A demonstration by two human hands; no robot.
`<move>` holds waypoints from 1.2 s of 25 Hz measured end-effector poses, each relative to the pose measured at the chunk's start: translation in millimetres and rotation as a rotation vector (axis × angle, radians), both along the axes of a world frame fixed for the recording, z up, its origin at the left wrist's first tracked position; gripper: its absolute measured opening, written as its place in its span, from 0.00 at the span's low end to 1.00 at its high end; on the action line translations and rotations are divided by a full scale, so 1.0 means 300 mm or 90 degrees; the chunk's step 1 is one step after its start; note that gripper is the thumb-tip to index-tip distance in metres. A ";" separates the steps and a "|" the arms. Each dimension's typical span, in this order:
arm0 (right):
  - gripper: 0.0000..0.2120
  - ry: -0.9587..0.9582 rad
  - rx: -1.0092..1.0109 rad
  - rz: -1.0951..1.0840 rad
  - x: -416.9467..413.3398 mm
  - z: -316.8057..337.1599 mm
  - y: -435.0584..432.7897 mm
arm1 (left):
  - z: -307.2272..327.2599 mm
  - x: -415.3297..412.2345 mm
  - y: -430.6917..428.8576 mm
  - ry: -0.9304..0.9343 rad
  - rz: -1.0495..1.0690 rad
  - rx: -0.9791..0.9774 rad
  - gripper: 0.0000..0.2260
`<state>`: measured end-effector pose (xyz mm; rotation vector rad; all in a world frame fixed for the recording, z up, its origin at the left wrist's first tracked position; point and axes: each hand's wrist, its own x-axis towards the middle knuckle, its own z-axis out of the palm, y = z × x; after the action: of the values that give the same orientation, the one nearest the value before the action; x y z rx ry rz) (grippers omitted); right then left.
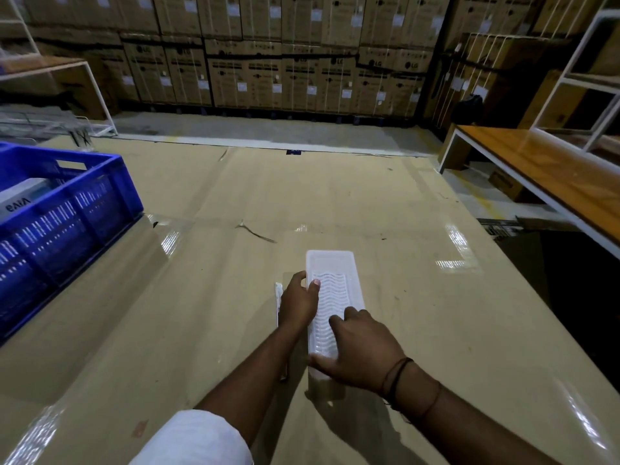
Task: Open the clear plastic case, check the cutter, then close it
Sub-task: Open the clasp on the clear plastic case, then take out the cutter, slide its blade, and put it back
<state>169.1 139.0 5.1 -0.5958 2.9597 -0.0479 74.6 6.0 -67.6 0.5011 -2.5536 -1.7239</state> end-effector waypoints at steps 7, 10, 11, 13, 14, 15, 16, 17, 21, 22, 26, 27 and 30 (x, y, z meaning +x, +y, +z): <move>0.23 0.025 0.016 -0.071 -0.066 0.017 -0.156 | 0.007 -0.037 -0.030 -0.083 -0.060 0.107 0.20; 0.26 -0.028 -0.043 -0.117 -0.082 0.023 -0.155 | -0.004 -0.045 -0.028 -0.099 -0.095 0.168 0.19; 0.25 -0.039 -0.060 -0.124 -0.087 0.024 -0.150 | -0.003 -0.046 -0.022 -0.109 -0.089 0.190 0.21; 0.24 -0.050 -0.086 -0.131 -0.095 0.040 -0.131 | -0.006 -0.037 -0.016 -0.128 -0.071 0.196 0.26; 0.21 -0.055 -0.104 -0.133 -0.098 0.054 -0.117 | 0.000 -0.028 -0.014 -0.132 -0.065 0.170 0.28; 0.18 -0.058 -0.129 -0.138 -0.099 0.067 -0.103 | 0.000 -0.021 -0.009 -0.130 -0.058 0.149 0.28; 0.16 -0.056 -0.154 -0.146 -0.099 0.082 -0.085 | 0.004 -0.011 -0.004 -0.130 -0.064 0.129 0.28; 0.16 -0.053 -0.180 -0.154 -0.100 0.097 -0.066 | 0.006 -0.002 -0.001 -0.126 -0.066 0.110 0.27; 0.13 -0.018 -0.276 -0.221 -0.107 0.141 0.037 | -0.023 0.033 -0.012 -0.057 -0.021 0.124 0.20; 0.12 0.007 -0.296 -0.241 -0.111 0.143 0.067 | -0.036 0.036 -0.019 -0.038 -0.005 0.136 0.19; 0.16 0.082 -0.321 -0.335 -0.140 0.078 0.181 | -0.055 0.039 -0.034 0.008 -0.011 0.083 0.17; 0.20 0.086 -0.321 -0.360 -0.145 0.051 0.206 | -0.052 0.041 -0.032 0.022 -0.014 0.072 0.16; 0.28 0.074 -0.332 -0.402 -0.146 -0.035 0.264 | -0.042 0.048 -0.028 0.054 -0.021 0.063 0.16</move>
<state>125.4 218.4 -5.5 0.3356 3.1107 -0.8799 89.0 -2.4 -80.3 0.3817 -2.4425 -1.8474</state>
